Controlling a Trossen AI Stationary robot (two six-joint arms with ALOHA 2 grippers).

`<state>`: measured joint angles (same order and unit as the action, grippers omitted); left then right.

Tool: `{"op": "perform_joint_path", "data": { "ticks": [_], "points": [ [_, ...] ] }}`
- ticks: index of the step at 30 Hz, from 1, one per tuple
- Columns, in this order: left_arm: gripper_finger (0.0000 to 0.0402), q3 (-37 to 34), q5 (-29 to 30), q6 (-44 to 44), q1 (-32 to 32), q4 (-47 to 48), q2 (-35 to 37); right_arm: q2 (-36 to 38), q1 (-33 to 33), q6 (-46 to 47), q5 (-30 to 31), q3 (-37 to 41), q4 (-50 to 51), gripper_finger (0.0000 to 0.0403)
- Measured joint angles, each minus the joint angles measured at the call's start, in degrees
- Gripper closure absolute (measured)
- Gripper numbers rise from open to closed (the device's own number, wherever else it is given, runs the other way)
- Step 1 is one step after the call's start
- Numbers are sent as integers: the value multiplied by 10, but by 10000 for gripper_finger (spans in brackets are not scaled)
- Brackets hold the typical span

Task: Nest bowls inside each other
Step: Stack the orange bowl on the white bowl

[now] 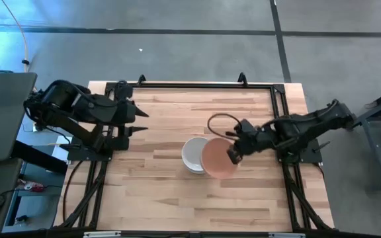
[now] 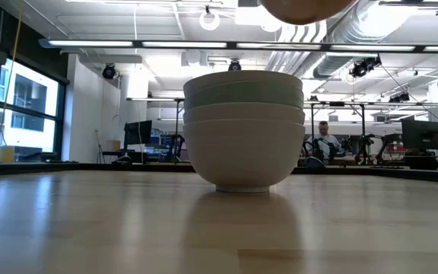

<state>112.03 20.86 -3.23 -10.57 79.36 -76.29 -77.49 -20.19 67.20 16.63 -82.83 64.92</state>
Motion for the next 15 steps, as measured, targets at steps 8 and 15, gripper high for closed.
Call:
{"op": "perform_joint_path", "data": {
  "ticks": [8,15],
  "points": [
    [227,0,31,-10,0,2,39,-28,77,-41,-48,4,-22,403],
    [227,-22,40,-24,0,1,73,-72,138,-76,-112,4,-52,403]
  ]
}}
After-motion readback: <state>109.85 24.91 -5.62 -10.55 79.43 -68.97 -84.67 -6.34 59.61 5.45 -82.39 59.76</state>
